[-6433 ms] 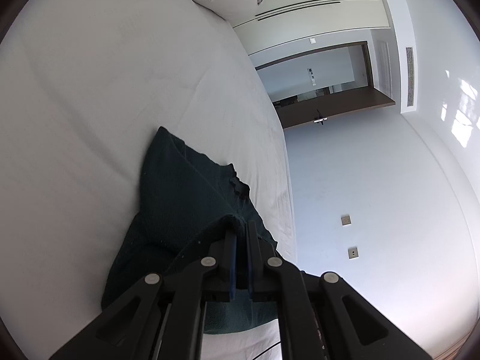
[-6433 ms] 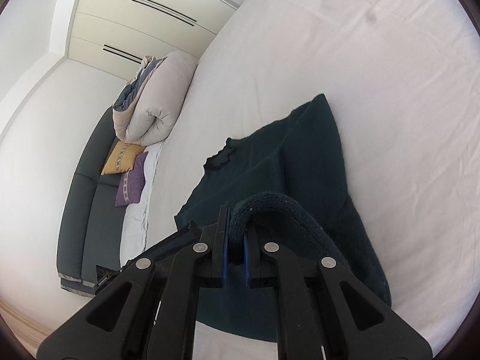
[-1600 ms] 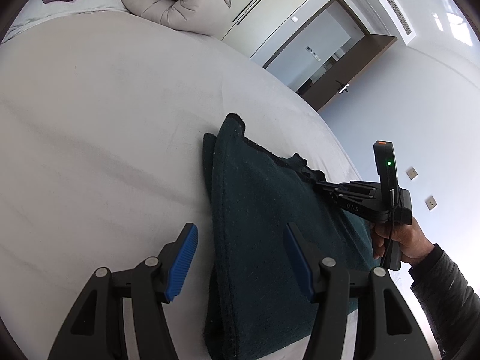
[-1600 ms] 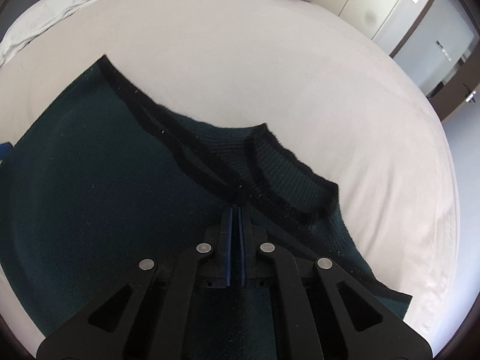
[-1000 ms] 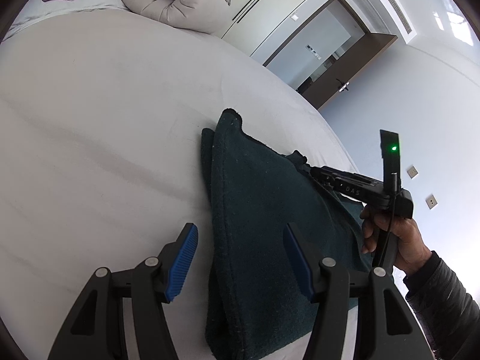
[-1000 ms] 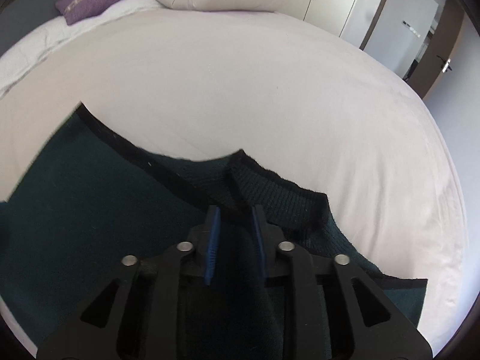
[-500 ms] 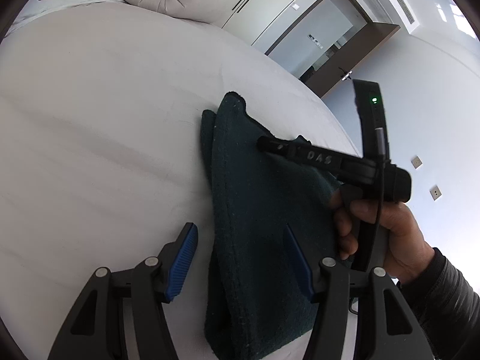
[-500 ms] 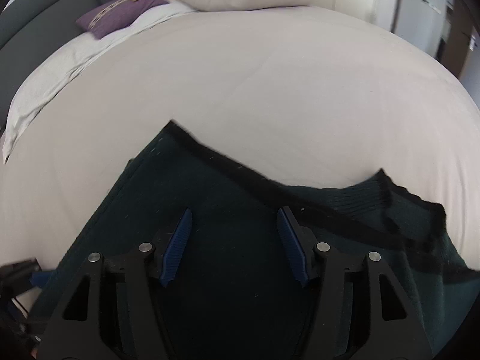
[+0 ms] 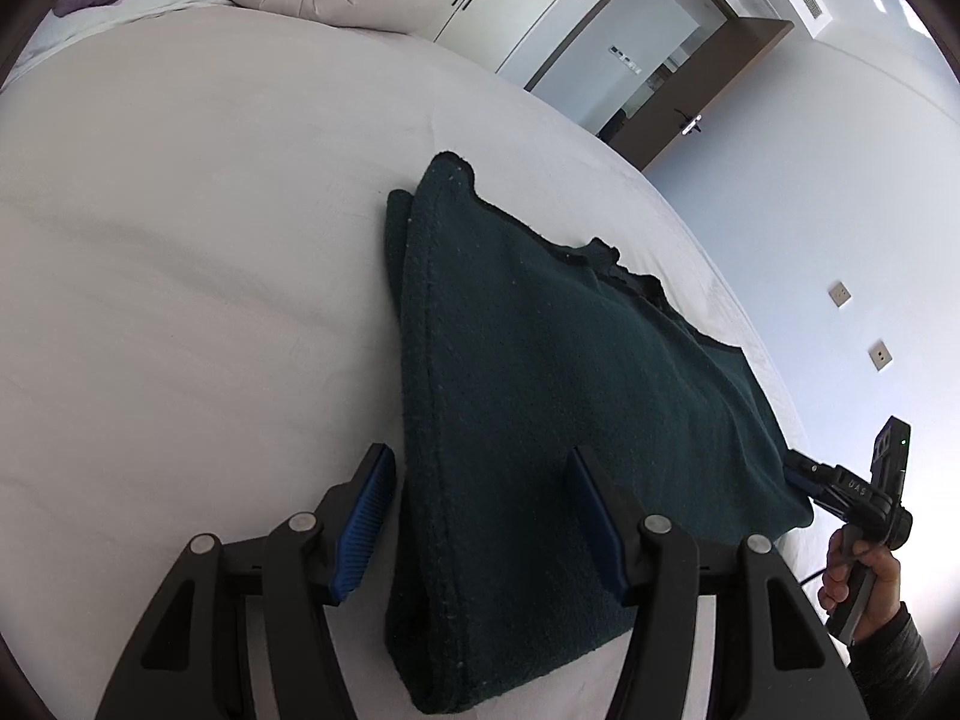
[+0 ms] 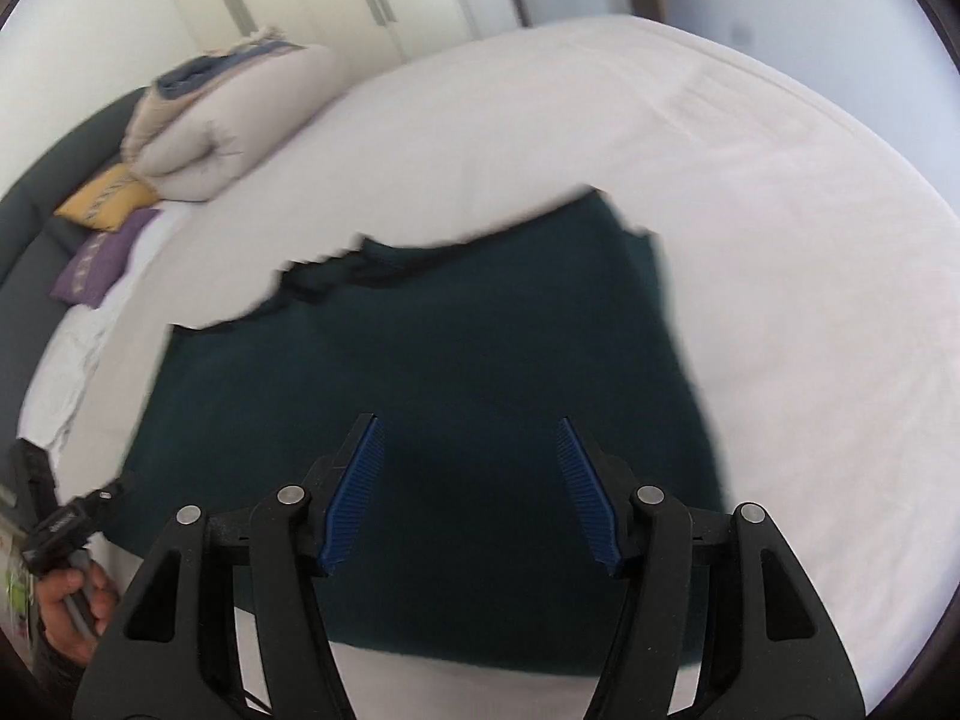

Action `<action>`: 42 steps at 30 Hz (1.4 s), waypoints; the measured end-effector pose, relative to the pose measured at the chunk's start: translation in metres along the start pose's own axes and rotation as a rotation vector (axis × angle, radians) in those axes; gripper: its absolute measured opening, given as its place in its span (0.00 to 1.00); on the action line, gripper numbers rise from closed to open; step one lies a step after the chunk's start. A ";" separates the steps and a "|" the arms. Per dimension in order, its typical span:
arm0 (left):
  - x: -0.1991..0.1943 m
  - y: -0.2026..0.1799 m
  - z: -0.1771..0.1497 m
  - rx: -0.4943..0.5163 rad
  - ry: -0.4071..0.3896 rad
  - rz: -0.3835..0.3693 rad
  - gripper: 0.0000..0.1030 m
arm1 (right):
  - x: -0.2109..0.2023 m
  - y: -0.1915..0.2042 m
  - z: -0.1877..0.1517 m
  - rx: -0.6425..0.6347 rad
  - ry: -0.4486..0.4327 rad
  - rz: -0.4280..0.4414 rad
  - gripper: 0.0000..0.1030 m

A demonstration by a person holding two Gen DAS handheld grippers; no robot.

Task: Fold small clothes

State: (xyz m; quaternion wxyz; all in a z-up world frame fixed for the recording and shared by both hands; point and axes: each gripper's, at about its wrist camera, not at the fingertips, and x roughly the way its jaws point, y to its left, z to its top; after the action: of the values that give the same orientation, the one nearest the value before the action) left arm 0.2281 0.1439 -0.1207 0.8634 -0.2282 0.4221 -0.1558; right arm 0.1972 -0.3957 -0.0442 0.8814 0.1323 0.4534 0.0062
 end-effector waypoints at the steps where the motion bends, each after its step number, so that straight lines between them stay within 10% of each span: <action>1: 0.000 -0.002 -0.001 0.013 0.000 0.007 0.59 | 0.007 -0.029 -0.010 0.049 0.031 -0.037 0.57; 7: -0.009 0.014 -0.004 -0.066 -0.010 -0.063 0.59 | -0.024 -0.103 -0.048 0.258 -0.105 0.088 0.57; 17: -0.018 0.016 -0.009 -0.089 -0.018 -0.063 0.56 | 0.007 -0.105 -0.050 0.279 -0.081 0.067 0.57; 22: -0.012 0.015 -0.010 -0.062 -0.001 -0.013 0.27 | 0.022 -0.108 -0.053 0.313 -0.066 0.089 0.57; 34: -0.019 0.016 -0.007 -0.057 -0.035 -0.014 0.10 | 0.029 -0.109 -0.056 0.312 -0.032 0.138 0.57; 38: -0.021 0.010 -0.007 -0.018 -0.045 0.011 0.10 | 0.038 -0.092 -0.050 0.228 -0.003 0.102 0.24; 42: -0.023 0.010 -0.006 -0.019 -0.050 0.010 0.09 | 0.037 -0.081 -0.045 0.185 -0.019 0.085 0.13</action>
State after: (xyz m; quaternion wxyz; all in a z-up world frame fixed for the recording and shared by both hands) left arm 0.2108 0.1614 -0.1144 0.8722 -0.2384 0.4030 -0.1416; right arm 0.1745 -0.4591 -0.1183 0.8686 0.2321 0.4377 0.0003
